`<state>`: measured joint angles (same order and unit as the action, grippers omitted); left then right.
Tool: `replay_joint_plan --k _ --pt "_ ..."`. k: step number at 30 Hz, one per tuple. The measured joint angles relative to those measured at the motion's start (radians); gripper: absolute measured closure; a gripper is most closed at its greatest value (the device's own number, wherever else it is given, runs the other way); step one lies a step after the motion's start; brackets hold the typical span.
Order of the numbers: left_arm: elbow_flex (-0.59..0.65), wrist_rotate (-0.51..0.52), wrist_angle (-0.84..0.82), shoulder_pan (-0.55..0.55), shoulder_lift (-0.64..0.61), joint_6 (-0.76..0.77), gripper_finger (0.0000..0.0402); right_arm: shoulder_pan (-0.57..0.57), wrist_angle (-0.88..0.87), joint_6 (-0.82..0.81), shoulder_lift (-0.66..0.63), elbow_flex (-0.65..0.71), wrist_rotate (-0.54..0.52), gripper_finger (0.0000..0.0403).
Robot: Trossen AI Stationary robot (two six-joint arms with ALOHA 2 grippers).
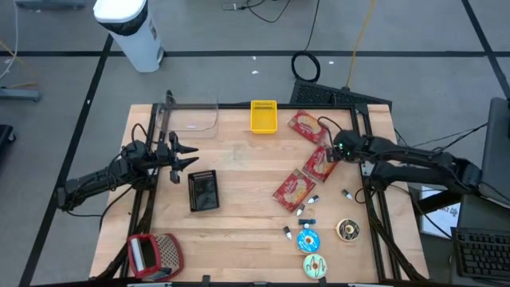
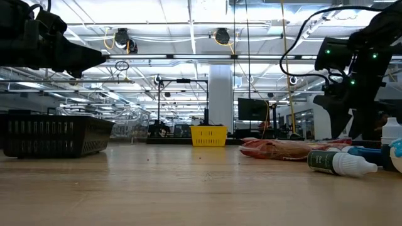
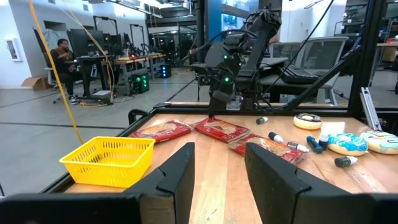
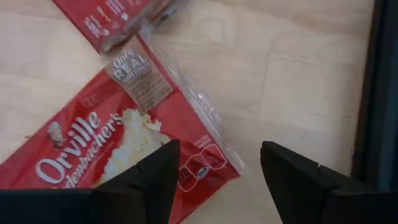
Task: Pick & Place Food Item
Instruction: Put the middle popcorn pack into the transparent bin
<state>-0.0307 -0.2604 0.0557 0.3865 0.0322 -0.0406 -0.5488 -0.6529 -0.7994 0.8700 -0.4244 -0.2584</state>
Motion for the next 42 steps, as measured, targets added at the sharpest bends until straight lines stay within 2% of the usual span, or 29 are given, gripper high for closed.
replay_joint_plan --k 9,14,20,28,33,42 --pt "0.000 0.000 0.000 0.000 0.000 0.000 0.0259 0.000 0.193 0.001 -0.002 0.118 0.039 0.0193" --pt "0.000 0.000 0.000 0.000 0.000 0.000 0.0259 -0.001 0.297 0.024 -0.005 0.161 0.050 0.0216" --pt "0.000 0.000 0.000 0.000 0.000 0.000 0.0259 0.000 0.332 0.063 -0.019 0.166 0.058 0.0280" --pt "0.000 0.000 0.000 0.000 0.000 0.000 0.0259 0.001 0.359 0.137 -0.025 0.166 0.070 0.0392" --pt "0.000 0.000 0.000 0.000 0.000 0.000 0.0259 0.002 0.484 0.202 -0.056 0.167 0.110 0.0399" --pt "0.000 0.000 0.000 0.000 0.000 0.000 0.0259 0.056 0.787 0.352 -0.211 0.167 0.248 0.0402"
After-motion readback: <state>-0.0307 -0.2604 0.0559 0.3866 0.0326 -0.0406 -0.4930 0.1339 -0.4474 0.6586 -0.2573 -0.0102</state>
